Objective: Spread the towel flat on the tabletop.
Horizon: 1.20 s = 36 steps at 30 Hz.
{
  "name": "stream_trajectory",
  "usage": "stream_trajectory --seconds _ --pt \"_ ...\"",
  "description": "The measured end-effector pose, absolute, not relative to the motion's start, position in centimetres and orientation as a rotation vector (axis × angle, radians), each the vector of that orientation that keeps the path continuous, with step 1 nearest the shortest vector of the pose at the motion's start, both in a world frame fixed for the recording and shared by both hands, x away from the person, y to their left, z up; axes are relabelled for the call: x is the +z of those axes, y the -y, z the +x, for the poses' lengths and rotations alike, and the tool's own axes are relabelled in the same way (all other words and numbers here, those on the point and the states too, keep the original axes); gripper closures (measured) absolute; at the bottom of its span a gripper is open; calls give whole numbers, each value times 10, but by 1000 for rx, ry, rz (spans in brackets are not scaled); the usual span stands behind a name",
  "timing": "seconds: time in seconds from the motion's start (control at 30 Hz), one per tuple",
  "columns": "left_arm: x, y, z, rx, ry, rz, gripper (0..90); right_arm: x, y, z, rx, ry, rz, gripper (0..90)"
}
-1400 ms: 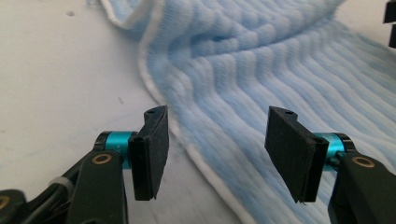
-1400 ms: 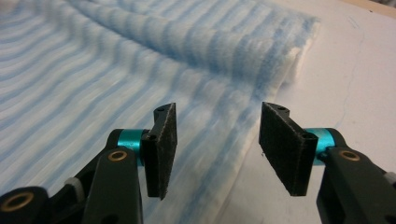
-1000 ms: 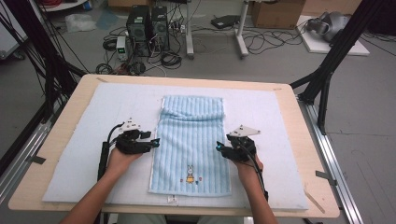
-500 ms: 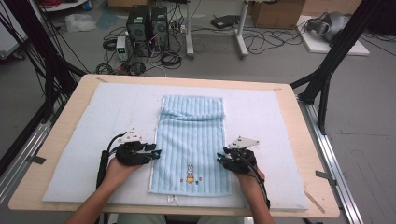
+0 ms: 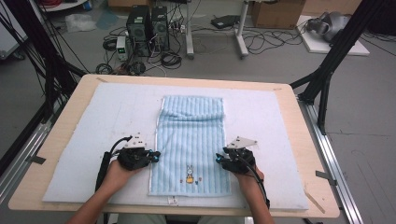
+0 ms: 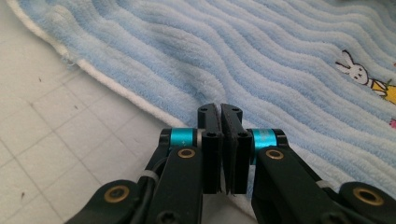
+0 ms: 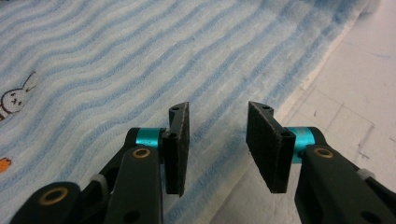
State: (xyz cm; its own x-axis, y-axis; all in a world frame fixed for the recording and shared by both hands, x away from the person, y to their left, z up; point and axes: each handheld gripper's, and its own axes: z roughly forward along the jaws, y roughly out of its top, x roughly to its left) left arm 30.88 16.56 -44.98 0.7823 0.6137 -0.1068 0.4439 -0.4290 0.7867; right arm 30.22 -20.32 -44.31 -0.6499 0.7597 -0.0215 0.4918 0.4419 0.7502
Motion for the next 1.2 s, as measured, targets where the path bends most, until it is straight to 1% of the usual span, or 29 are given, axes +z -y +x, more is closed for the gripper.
stream_trajectory --seconds 0.07,0.1,0.2,0.27,0.57,0.83,0.9,0.93,0.97,1.0,1.03,1.1,1.13,1.2 --pt "-450 -167 307 236 -780 2094 865 -445 202 303 1017 -2376 1048 654" --pt "-450 -168 306 232 -777 2095 866 -446 202 302 1036 -2382 1051 710" --pt "-450 -170 303 211 -773 2091 866 -444 203 301 1052 -2414 1082 806" --pt "-450 -172 301 201 -770 2092 866 -443 204 299 1048 -2438 1077 847" --pt "-449 -178 287 134 -737 2098 868 -439 209 277 1048 -2524 1039 861" --pt "-446 -190 280 44 -697 2100 874 -433 207 253 1051 -2642 978 869" --pt "-446 -191 282 53 -721 2082 863 -432 207 254 1059 -2613 981 863" --pt "-446 -190 283 70 -742 2072 837 -432 206 256 1051 -2594 987 851" --pt "-445 -189 285 92 -771 2064 766 -433 205 258 1038 -2565 1001 787" --pt "-445 -188 287 110 -812 2045 646 -434 205 261 1039 -2528 1015 728" --pt "-444 -188 289 124 -846 2009 564 -434 205 264 1058 -2494 1037 666" --pt "-443 -189 295 166 -888 1970 489 -433 205 270 1064 -2423 1060 608" --pt "-444 -188 298 179 -910 1959 467 -434 205 273 1053 -2392 1069 569" --pt "-448 -185 305 189 -940 1970 461 -436 204 282 1034 -2374 1115 535"
